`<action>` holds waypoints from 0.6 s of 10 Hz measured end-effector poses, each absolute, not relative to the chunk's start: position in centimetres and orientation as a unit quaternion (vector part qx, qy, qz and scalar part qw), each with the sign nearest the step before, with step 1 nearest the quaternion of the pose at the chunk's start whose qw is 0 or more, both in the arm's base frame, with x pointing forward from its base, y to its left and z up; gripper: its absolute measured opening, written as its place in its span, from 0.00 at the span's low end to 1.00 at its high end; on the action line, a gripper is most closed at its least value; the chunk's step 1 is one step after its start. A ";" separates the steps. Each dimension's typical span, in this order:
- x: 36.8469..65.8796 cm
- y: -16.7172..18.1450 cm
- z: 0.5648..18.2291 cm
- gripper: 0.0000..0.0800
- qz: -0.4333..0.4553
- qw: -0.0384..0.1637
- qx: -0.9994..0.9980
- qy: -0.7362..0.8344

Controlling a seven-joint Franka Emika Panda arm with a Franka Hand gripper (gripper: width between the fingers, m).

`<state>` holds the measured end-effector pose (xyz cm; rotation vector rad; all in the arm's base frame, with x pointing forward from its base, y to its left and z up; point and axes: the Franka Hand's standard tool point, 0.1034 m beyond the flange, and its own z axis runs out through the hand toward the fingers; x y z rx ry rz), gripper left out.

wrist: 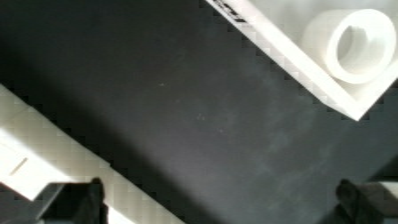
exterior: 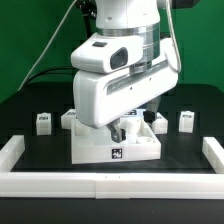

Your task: Assemble one leg

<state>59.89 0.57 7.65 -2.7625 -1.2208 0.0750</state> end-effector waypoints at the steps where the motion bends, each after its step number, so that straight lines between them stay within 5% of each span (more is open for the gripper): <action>1: 59.9 0.6 7.7 0.81 0.025 0.060 -0.913 -0.403; 6: 59.8 0.6 7.6 0.81 0.025 0.060 -0.913 -0.404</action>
Offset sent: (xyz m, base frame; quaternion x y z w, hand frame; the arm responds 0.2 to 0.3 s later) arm 0.0000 0.0000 0.0000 0.0000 0.0000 0.0000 1.0000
